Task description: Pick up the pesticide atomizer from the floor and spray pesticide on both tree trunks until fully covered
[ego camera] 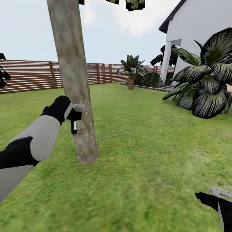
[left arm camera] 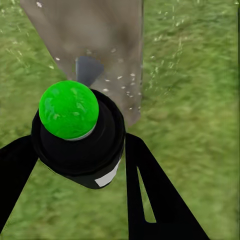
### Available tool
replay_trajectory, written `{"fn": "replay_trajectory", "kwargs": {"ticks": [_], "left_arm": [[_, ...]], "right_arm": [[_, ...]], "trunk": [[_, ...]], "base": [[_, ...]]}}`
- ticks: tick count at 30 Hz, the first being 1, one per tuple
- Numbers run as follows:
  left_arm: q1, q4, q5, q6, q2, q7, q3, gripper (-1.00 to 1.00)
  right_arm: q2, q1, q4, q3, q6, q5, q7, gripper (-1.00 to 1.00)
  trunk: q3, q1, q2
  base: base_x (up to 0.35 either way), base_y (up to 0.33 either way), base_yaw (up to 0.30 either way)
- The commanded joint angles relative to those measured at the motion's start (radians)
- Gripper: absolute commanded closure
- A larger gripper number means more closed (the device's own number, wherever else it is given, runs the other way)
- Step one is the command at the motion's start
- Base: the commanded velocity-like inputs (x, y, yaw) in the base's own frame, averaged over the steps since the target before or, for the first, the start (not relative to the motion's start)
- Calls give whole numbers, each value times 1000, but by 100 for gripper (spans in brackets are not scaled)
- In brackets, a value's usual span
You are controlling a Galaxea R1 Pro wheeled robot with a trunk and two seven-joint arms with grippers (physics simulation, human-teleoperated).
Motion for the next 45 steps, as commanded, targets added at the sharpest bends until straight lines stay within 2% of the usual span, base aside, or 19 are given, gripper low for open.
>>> {"fn": "replay_trajectory", "kwargs": {"ticks": [1, 4, 13, 19, 23, 28, 30, 32, 34, 38, 39, 41, 43, 45], "left_arm": [[-9, -1, -11, 3, -1, -8, 7, 100], [-27, -1, -11, 4, -1, -8, 7, 100], [-36, -2, -11, 4, -1, -8, 7, 100], [-101, -16, -16, 3, 1, -8, 7, 100], [-116, -18, -61, 3, 21, -7, 7, 100], [-117, -11, -71, 2, 22, -7, 9, 100], [-118, 10, -71, 2, 23, -7, 9, 100], [-117, 39, -71, 2, 35, -8, 8, 100], [-115, 123, -71, -2, 68, -7, 8, 100], [-109, 155, -70, -4, 88, -7, 8, 100], [-104, 163, -70, -4, 101, -7, 8, 100], [-87, 223, -69, -10, 116, -8, 8, 100], [-71, 284, -69, -26, 120, -9, 8, 100], [-18, 308, -70, -71, 120, -10, 8, 100]], "right_arm": [[0, -1, -1, -2, 3, 11, 9, -100], [0, -1, -1, -3, 3, 11, 9, -100], [0, -1, -1, -3, 3, 11, 9, -100], [0, -1, -1, -3, 3, 11, 9, -100], [0, -1, -1, -2, 3, 11, 9, -100], [0, -1, -1, -2, 3, 11, 9, -100], [0, -1, -1, -2, 3, 11, 9, -100], [0, -1, -1, -1, 3, 11, 9, -100], [0, -1, -1, -1, 3, 11, 9, -100], [0, -1, -1, -1, 3, 11, 9, -100], [0, -1, -1, -1, 3, 11, 9, -100], [0, -1, -1, -1, 3, 11, 9, -100], [0, -1, -1, -1, 3, 11, 8, -100], [0, -1, -1, -1, 3, 11, 8, -100]], "trunk": [[-1, 0, 0], [-1, 0, 0], [-1, 0, 0], [-1, 0, 0], [-1, 0, 0], [-1, 0, 0], [-1, 0, 0], [-1, 0, 0], [-1, 0, 0], [-1, 0, 0], [-1, 0, 0], [-1, 0, 0], [-1, 0, 0], [-1, 0, 0]], "base": [[3, -4, 0], [1, -1, 0], [-161, 0, 0], [-6, 0, 0], [0, 0, 0], [0, 0, 0], [0, 0, 0], [0, 0, 0], [0, 0, 0], [0, 0, 0], [0, 0, 0], [0, 0, 0], [0, 0, 0], [0, 0, 0]]}}
